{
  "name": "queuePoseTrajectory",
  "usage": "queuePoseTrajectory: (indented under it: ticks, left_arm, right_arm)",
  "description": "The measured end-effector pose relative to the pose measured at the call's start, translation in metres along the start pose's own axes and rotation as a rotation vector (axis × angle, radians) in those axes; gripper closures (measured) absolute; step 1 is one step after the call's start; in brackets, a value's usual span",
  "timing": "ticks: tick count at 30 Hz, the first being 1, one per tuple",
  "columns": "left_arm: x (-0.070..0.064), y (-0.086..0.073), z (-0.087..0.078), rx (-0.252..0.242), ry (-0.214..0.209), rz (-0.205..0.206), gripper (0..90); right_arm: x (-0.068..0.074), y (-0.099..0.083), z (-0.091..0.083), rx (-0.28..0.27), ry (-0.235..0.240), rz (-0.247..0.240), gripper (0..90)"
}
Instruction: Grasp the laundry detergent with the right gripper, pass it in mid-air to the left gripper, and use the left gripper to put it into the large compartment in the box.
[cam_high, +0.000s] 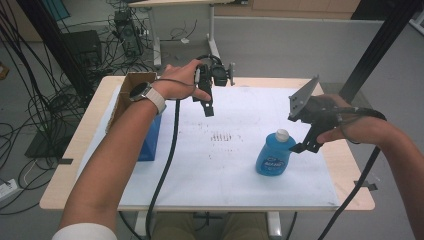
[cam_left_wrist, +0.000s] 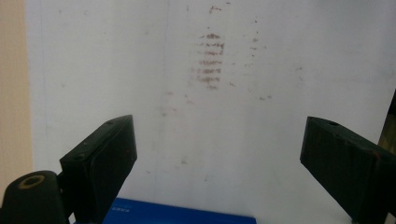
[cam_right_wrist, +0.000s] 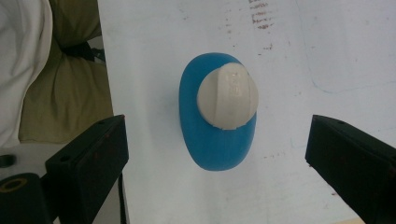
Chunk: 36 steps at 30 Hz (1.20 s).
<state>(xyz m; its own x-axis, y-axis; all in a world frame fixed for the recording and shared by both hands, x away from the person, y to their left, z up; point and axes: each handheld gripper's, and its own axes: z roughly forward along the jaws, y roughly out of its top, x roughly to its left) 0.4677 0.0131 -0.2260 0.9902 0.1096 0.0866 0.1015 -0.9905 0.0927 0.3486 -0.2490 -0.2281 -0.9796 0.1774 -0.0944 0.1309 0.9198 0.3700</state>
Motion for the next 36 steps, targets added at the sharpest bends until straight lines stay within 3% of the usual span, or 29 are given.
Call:
queuePoseTrajectory:
  ticks: [13, 36]
  left_arm:
    - [0.000, 0.001, 0.003, -0.004, -0.005, -0.006, 11.1]
    - [-0.002, -0.001, 0.006, 0.001, -0.007, -0.017, 11.1]
  right_arm:
    - [-0.002, -0.019, 0.005, -0.034, 0.006, 0.017, 5.7]
    - [-0.005, -0.036, 0.019, -0.055, 0.030, 0.029, 5.5]
